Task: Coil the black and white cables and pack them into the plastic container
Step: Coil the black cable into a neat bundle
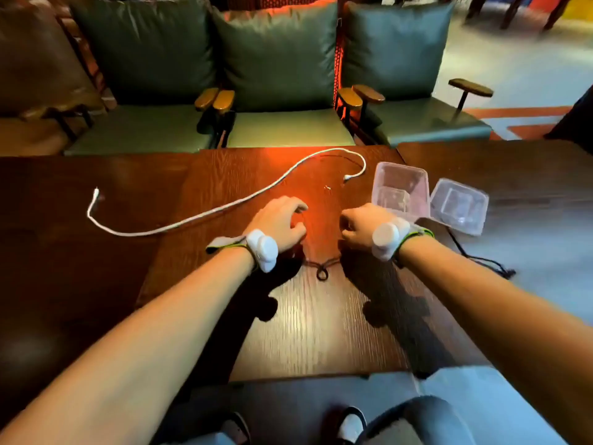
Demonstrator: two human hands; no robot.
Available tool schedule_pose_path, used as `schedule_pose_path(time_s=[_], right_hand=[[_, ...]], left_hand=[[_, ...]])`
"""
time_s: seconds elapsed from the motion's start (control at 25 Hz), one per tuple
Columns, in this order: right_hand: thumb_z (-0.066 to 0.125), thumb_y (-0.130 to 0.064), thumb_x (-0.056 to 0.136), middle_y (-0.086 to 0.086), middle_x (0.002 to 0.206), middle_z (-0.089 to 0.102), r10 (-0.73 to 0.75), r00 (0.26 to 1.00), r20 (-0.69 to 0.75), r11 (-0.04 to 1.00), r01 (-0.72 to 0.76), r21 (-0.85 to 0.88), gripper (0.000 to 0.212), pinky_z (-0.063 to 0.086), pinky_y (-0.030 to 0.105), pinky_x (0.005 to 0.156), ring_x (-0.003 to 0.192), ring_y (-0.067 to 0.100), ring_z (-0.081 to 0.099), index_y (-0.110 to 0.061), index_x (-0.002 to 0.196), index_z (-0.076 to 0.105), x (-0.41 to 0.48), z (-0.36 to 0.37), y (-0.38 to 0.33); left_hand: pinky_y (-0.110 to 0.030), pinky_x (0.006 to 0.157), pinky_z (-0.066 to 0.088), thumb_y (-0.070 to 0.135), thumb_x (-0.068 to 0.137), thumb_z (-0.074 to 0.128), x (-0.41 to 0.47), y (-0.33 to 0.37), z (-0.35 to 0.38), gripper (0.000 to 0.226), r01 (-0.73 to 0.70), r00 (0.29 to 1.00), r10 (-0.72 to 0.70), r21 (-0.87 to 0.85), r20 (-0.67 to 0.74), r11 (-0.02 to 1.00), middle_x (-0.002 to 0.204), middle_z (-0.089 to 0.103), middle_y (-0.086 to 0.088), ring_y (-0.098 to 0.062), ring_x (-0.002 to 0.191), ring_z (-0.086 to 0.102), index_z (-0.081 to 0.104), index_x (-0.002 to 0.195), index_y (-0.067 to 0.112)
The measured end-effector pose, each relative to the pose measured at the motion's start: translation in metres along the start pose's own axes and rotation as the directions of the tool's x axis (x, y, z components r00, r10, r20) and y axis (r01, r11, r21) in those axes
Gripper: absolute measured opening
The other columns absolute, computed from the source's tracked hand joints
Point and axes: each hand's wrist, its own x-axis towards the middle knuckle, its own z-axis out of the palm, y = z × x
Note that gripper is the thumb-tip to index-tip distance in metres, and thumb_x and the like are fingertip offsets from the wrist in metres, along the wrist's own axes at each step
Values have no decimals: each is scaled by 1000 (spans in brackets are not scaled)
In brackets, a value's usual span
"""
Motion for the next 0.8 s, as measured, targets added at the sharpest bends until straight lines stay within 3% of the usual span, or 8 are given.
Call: schedule_pose_path(time_s=[0.12,0.2,0.32,0.44,0.64,0.8], right_hand=[[62,-25,87,11,121,66,10,1000,-11,999,-11,-41,31,50,37,90,113,34,60,-16,117,61,-37,28,-6],[61,-18,87,14,127,61,43,998,-43,999,-42,15,40,46,37,97,119,34,56,-13,126,57,-59,42,-19],[59,-12,88,17,132,57,13,1000,-18,997,-12,76,40,41,39,102,125,35,52,-6,127,54,-73,66,-45],[58,-10,90,15,141,51,-15,997,-77,983,28,180,50,34,35,109,132,32,46,-7,138,49,-65,72,-46],[58,-5,75,12,113,58,102,945,-312,980,-42,196,29,51,40,83,101,38,59,-9,102,69,-63,89,-22],[64,-7,80,12,102,66,-11,920,-391,980,88,181,23,51,42,79,96,37,61,-16,98,75,-44,84,-43]], left_hand=[[-38,96,49,26,85,63,-50,11,16,35,13,998,-15,-26,-65,1000,115,66,-2,-24,111,62,63,119,19],[-36,96,48,31,87,65,-80,27,27,35,87,996,-88,-33,-32,996,117,67,-2,-25,114,61,63,121,21],[-42,103,45,50,88,63,-112,47,44,45,101,994,-108,186,25,977,132,60,0,-27,127,52,61,129,31],[-43,102,43,55,89,60,-109,51,43,37,146,989,-145,208,-20,967,132,58,3,-26,128,49,65,120,35],[-41,96,44,39,81,69,-99,42,36,18,188,982,-187,128,-25,974,119,60,3,-27,119,53,71,99,37],[-45,101,43,32,84,61,-91,33,37,24,122,992,-117,105,-54,987,122,60,1,-28,119,53,71,106,37]])
